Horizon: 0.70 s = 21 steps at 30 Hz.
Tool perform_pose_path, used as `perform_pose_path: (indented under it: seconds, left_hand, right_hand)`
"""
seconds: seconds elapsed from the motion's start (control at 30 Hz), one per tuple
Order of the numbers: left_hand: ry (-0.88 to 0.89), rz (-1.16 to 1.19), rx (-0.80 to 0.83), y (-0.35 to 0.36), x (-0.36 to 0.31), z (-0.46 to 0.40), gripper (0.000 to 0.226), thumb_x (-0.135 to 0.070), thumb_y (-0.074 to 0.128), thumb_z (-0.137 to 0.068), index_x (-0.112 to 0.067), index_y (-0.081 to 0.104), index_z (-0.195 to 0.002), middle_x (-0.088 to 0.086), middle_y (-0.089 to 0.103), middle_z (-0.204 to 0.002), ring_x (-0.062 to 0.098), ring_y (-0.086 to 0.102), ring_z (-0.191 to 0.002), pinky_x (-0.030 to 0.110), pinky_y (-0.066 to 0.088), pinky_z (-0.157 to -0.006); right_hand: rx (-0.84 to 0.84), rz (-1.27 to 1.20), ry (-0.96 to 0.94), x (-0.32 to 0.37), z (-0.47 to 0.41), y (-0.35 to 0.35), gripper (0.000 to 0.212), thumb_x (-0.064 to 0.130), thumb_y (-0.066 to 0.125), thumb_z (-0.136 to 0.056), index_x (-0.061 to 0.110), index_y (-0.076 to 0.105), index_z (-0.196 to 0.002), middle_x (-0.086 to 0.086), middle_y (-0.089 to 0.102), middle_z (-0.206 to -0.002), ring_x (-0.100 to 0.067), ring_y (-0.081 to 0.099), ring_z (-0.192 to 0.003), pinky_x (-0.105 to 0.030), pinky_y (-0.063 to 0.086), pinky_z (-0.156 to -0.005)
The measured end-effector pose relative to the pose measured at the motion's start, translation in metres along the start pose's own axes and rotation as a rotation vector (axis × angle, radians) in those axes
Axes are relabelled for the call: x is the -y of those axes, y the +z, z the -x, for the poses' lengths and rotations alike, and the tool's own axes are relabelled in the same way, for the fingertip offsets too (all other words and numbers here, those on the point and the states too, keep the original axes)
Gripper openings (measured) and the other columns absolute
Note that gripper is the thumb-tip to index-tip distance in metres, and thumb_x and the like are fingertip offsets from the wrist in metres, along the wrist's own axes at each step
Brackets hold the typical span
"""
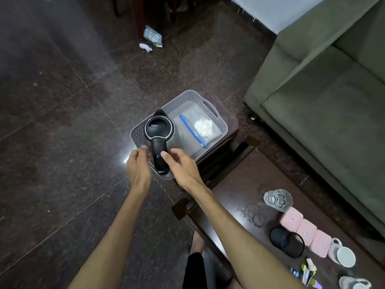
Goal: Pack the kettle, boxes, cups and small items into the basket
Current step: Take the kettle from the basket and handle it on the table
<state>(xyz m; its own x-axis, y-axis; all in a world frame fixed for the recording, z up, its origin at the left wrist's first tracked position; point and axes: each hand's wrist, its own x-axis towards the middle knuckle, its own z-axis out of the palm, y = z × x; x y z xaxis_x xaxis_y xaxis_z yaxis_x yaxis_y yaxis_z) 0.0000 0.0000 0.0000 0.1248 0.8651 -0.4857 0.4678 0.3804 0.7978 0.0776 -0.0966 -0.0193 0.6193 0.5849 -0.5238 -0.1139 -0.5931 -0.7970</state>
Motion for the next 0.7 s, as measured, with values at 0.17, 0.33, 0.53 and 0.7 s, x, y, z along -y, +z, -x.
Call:
perform_pose_path:
  seconds: [0.17,0.33,0.53,0.7]
  left_hand:
    - [-0.017,0.105,0.031,0.012,0.008,-0.018,0.023,-0.030,0.055,-0.100,-0.009,0.065,-0.102,0.004,0.069,-0.091,0.023,0.064,-0.091,0.049,0.054,-0.095]
    - [-0.012,0.176,0.048,0.015,0.024,-0.027,0.021,-0.034,0.057,-0.097,-0.019,0.067,-0.086,-0.005,0.070,-0.079,0.012,0.065,-0.075,0.034,0.053,-0.073]
    - [-0.022,0.207,0.036,0.024,0.032,-0.032,0.030,-0.036,0.056,-0.095,-0.024,0.063,-0.068,-0.011,0.061,-0.063,0.010,0.056,-0.061,0.031,0.043,-0.061]
    - [0.044,0.171,-0.035,0.023,0.035,-0.038,0.021,-0.037,0.062,-0.091,-0.018,0.063,-0.083,-0.011,0.061,-0.070,-0.003,0.056,-0.057,0.034,0.046,-0.069]
  right_hand:
    - [-0.052,-0.062,0.062,0.005,-0.013,0.017,0.058,0.074,0.061,-0.079,0.027,0.065,-0.112,0.005,0.075,-0.110,-0.018,0.069,-0.105,-0.037,0.055,-0.096]
    - [-0.108,-0.091,0.097,0.009,-0.016,0.023,0.060,0.077,0.063,-0.073,0.026,0.065,-0.105,0.002,0.075,-0.108,-0.021,0.069,-0.103,-0.040,0.054,-0.095]
    - [-0.032,-0.184,0.260,0.010,-0.020,0.033,0.077,0.088,0.055,-0.067,0.018,0.071,-0.096,-0.006,0.076,-0.107,-0.026,0.067,-0.104,-0.038,0.052,-0.093]
    - [-0.055,-0.409,0.218,0.006,-0.024,0.061,0.068,0.075,0.062,-0.075,0.011,0.078,-0.095,-0.008,0.081,-0.091,-0.022,0.075,-0.096,-0.043,0.058,-0.095]
